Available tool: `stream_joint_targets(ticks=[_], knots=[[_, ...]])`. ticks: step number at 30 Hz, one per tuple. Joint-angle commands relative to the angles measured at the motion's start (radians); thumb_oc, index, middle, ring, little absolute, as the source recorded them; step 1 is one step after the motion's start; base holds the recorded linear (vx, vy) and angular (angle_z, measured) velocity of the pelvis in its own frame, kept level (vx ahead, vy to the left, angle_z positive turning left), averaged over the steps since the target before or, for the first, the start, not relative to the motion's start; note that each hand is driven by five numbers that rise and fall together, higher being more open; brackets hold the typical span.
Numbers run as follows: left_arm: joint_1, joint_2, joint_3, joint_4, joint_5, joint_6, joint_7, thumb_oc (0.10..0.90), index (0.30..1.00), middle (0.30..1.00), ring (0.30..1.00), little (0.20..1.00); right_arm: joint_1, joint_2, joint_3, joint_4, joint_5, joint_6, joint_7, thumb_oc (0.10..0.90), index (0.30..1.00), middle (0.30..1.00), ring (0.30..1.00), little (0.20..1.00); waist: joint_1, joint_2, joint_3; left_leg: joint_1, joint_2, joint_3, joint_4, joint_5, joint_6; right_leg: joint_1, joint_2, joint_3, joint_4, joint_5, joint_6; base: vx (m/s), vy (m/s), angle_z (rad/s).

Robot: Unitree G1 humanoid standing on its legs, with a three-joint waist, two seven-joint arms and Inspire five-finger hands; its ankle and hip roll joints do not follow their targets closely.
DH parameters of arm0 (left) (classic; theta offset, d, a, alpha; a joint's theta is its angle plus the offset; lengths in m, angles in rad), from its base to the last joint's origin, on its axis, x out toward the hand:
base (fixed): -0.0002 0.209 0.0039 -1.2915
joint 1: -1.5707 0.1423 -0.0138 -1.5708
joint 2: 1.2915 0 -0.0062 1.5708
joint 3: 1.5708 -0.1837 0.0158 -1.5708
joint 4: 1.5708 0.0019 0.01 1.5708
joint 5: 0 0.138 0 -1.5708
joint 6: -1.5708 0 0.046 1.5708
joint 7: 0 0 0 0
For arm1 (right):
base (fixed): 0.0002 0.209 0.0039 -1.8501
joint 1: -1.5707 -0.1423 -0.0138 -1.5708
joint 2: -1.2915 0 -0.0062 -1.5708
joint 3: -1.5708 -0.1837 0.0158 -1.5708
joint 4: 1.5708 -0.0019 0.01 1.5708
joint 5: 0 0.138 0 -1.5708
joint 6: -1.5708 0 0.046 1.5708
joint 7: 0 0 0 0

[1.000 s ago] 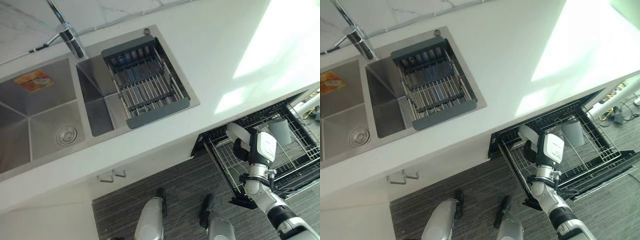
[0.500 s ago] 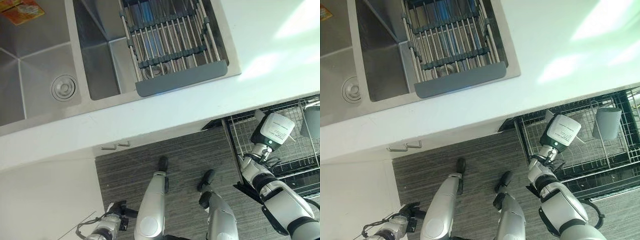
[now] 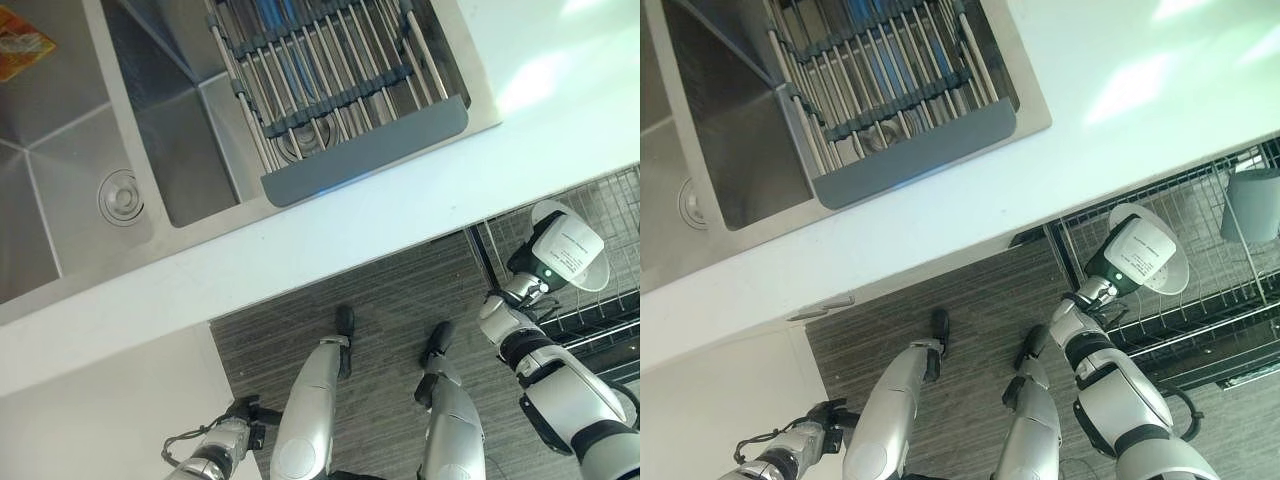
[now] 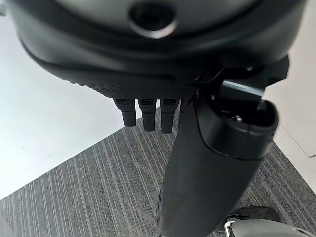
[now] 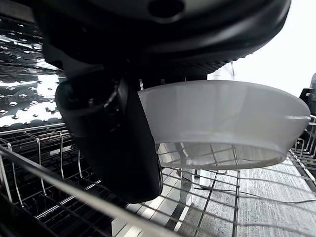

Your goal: Place the dishes in the dishwasher.

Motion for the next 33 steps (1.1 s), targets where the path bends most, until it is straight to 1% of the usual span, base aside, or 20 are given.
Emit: stream_joint_targets(ticks=[1, 3, 4, 5, 8, 10, 13, 15, 16, 19, 20, 21, 22, 25, 26, 28, 30, 31, 32, 33], knots=[[0.075, -0.005, -0.041, 0.043, -0.039, 0.054, 0.007, 0.8, 0.9, 0.9, 0.9, 0.9, -0.007, -0.027, -0.026, 0.009, 0.167, -0.128, 0.09, 0.8, 0.9, 0.9, 0.9, 0.9, 0.002, 0.069, -0.021, 0.06, -0.037, -0.06, -0.172, -0.028, -0.062, 0.023, 0.008, 0.027, 0.186, -0.282, 0.06, 0.0, 0.055, -0.01], [0.077, -0.008, -0.044, 0.043, -0.041, 0.05, 0.008, 0.8, 0.9, 0.9, 0.9, 0.9, 0.0, -0.011, -0.03, 0.009, 0.165, -0.147, 0.119, 0.8, 0.9, 0.9, 0.9, 0.9, 0.001, 0.069, -0.021, 0.059, -0.036, -0.057, -0.172, -0.029, -0.061, 0.018, 0.006, 0.029, 0.19, -0.284, 0.059, 0.01, 0.038, -0.02], [0.079, -0.013, -0.046, 0.038, -0.048, 0.044, 0.013, 0.8, 0.9, 0.9, 0.9, 0.9, 0.017, 0.014, -0.037, 0.004, 0.189, -0.182, 0.142, 0.8, 0.9, 0.9, 0.9, 0.9, -0.001, 0.07, -0.021, 0.057, -0.035, -0.054, -0.172, -0.029, -0.061, 0.009, 0.004, 0.03, 0.198, -0.285, 0.059, 0.01, 0.046, -0.03], [0.079, -0.015, -0.047, 0.037, -0.052, 0.041, 0.015, 0.8, 0.9, 0.9, 0.9, 0.9, 0.023, 0.022, -0.042, -0.005, 0.193, -0.202, 0.162, 0.8, 0.9, 0.9, 0.9, 0.9, -0.004, 0.069, -0.021, 0.057, -0.036, -0.052, -0.172, -0.029, -0.06, 0.007, 0.003, 0.031, 0.2, -0.284, 0.058, 0.01, 0.047, -0.06], [0.077, -0.018, -0.051, 0.032, -0.06, 0.045, 0.016, 0.8, 0.9, 0.9, 0.9, 0.9, 0.036, 0.034, -0.055, -0.028, 0.22, -0.246, 0.226, 0.8, 0.9, 0.9, 0.9, 0.9, -0.011, 0.068, -0.021, 0.058, -0.032, -0.044, -0.172, -0.027, -0.061, 0.001, 0.001, 0.031, 0.206, -0.285, 0.056, 0.0, 0.029, -0.06], [0.075, -0.015, -0.052, 0.027, -0.07, 0.053, 0.013, 0.8, 0.9, 0.9, 0.9, 0.9, 0.048, 0.036, -0.063, -0.036, 0.256, -0.291, 0.284, 0.8, 0.9, 0.9, 0.9, 0.9, -0.015, 0.069, -0.021, 0.059, -0.03, -0.04, -0.172, -0.027, -0.062, 0.002, 0.002, 0.031, 0.204, -0.284, 0.056, 0.0, 0.008, -0.02], [0.077, -0.013, -0.051, 0.025, -0.07, 0.059, 0.009, 0.8, 0.9, 0.9, 0.9, 0.9, 0.055, 0.038, -0.069, -0.044, 0.287, -0.308, 0.298, 0.8, 0.9, 0.9, 0.9, 0.9, -0.018, 0.069, -0.021, 0.064, -0.028, -0.037, -0.172, -0.027, -0.064, 0.005, 0.001, 0.031, 0.205, -0.284, 0.056, 0.0, 0.0, 0.0], [0.08, -0.012, -0.05, 0.027, -0.07, 0.058, 0.002, 0.8, 0.9, 0.9, 0.9, 0.9, 0.059, 0.034, -0.082, -0.04, 0.326, -0.35, 0.318, 0.8, 0.9, 0.9, 0.9, 0.9, -0.022, 0.071, -0.021, 0.07, -0.026, -0.033, -0.172, -0.027, -0.067, 0.007, 0.001, 0.031, 0.207, -0.286, 0.055, 0.01, 0.042, 0.0], [0.082, -0.013, -0.05, 0.029, -0.067, 0.053, -0.002, 0.8, 0.9, 0.9, 0.9, 0.9, 0.059, 0.034, -0.098, -0.037, 0.373, -0.39, 0.358, 0.8, 0.9, 0.9, 0.9, 0.9, -0.024, 0.073, -0.021, 0.074, -0.024, -0.029, -0.172, -0.026, -0.068, 0.008, 0.0, 0.031, 0.21, -0.286, 0.053, 0.01, 0.044, 0.01], [0.081, -0.007, -0.045, 0.028, -0.057, 0.058, -0.012, 0.8, 0.9, 0.9, 0.9, 0.9, 0.061, 0.037, -0.123, -0.021, 0.378, -0.384, 0.506, 0.8, 0.9, 0.9, 0.9, 0.9, -0.026, 0.073, -0.021, 0.083, -0.021, -0.024, -0.172, -0.025, -0.069, 0.013, 0.0, 0.031, 0.213, -0.287, 0.052, 0.0, 0.011, 0.0], [0.082, -0.003, -0.045, 0.026, -0.052, 0.06, -0.013, 0.8, 0.9, 0.9, 0.9, 0.9, 0.062, 0.035, -0.124, -0.015, 0.369, -0.387, 0.523, 0.8, 0.9, 0.9, 0.9, 0.9, -0.024, 0.07, -0.021, 0.087, -0.02, -0.023, -0.172, -0.025, -0.069, 0.016, -0.001, 0.029, 0.213, -0.287, 0.053, 0.01, -0.03, 0.01], [0.083, 0.003, -0.043, 0.025, -0.047, 0.06, -0.015, 0.8, 0.9, 0.9, 0.9, 0.9, 0.065, 0.028, -0.124, -0.013, 0.346, -0.372, 0.553, 0.8, 0.9, 0.9, 0.9, 0.9, -0.024, 0.066, -0.021, 0.09, -0.02, -0.023, -0.172, -0.025, -0.069, 0.019, -0.002, 0.027, 0.214, -0.286, 0.055, 0.01, -0.055, 0.02], [0.081, 0.01, -0.04, 0.022, -0.041, 0.067, -0.018, 0.8, 0.9, 0.9, 0.9, 0.9, 0.07, 0.018, -0.122, -0.006, 0.363, -0.366, 0.591, 0.8, 0.9, 0.9, 0.9, 0.9, -0.024, 0.062, -0.021, 0.093, -0.018, -0.022, -0.172, -0.024, -0.068, 0.021, -0.002, 0.026, 0.216, -0.284, 0.056, 0.01, -0.055, 0.03], [0.077, 0.018, -0.044, 0.022, -0.037, 0.069, -0.016, 0.8, 0.9, 0.9, 0.9, 0.9, 0.071, 0.011, -0.13, 0.014, 0.445, -0.356, 0.645, 0.8, 0.9, 0.9, 0.9, 0.9, -0.021, 0.054, -0.021, 0.1, -0.015, -0.019, -0.172, -0.024, -0.065, 0.024, -0.001, 0.023, 0.222, -0.284, 0.056, 0.0, -0.064, 0.06], [0.074, 0.019, -0.044, 0.024, -0.037, 0.069, -0.013, 0.8, 0.9, 0.9, 0.9, 0.9, 0.071, 0.013, -0.138, 0.031, 0.441, -0.363, 0.643, 0.8, 0.9, 0.9, 0.9, 0.9, -0.02, 0.052, -0.021, 0.103, -0.014, -0.019, -0.172, -0.025, -0.063, 0.025, -0.001, 0.022, 0.223, -0.285, 0.056, 0.0, -0.044, 0.07], [0.073, 0.018, -0.041, 0.017, -0.035, 0.076, -0.007, 0.8, 0.9, 0.9, 0.9, 0.9, 0.077, 0.01, -0.145, 0.031, 0.42, -0.381, 0.6, 0.8, 0.9, 0.9, 0.9, 0.9, -0.02, 0.05, -0.021, 0.104, -0.012, -0.016, -0.172, -0.025, -0.061, 0.024, 0.0, 0.021, 0.229, -0.286, 0.056, -0.01, -0.051, 0.02], [0.073, 0.019, -0.034, 0.015, -0.03, 0.083, -0.005, 0.8, 0.9, 0.9, 0.9, 0.9, 0.077, 0.002, -0.157, 0.029, 0.45, -0.399, 0.627, 0.8, 0.9, 0.9, 0.9, 0.9, -0.021, 0.048, -0.021, 0.106, -0.009, -0.014, -0.172, -0.025, -0.061, 0.026, 0.004, 0.021, 0.228, -0.286, 0.057, -0.02, -0.043, 0.02], [0.073, 0.019, -0.035, 0.015, -0.028, 0.087, -0.003, 0.8, 0.9, 0.9, 0.9, 0.9, 0.075, 0.003, -0.168, 0.02, 0.487, -0.407, 0.64, 0.8, 0.9, 0.9, 0.9, 0.9, -0.023, 0.046, -0.021, 0.112, -0.007, -0.012, -0.172, -0.026, -0.063, 0.033, 0.006, 0.02, 0.224, -0.287, 0.056, 0.0, 0.0, 0.0], [0.075, 0.017, -0.035, 0.01, -0.028, 0.092, 0.002, 0.8, 0.9, 0.9, 0.9, 0.9, 0.081, 0.006, -0.177, 0.003, 0.536, -0.431, 0.632, 0.8, 0.9, 0.9, 0.9, 0.9, -0.027, 0.044, -0.021, 0.117, -0.003, -0.008, -0.172, -0.027, -0.063, 0.037, 0.009, 0.021, 0.222, -0.287, 0.055, 0.0, 0.0, 0.0], [0.078, 0.015, -0.032, 0.005, -0.031, 0.095, 0.01, 0.8, 0.9, 0.9, 0.9, 0.9, 0.094, 0.009, -0.196, -0.024, 0.621, -0.483, 0.685, 0.8, 0.9, 0.9, 0.9, 0.9, -0.033, 0.039, -0.021, 0.121, 0.0, -0.005, -0.172, -0.028, -0.065, 0.039, 0.012, 0.024, 0.223, -0.288, 0.054, 0.0, 0.0, 0.0]])
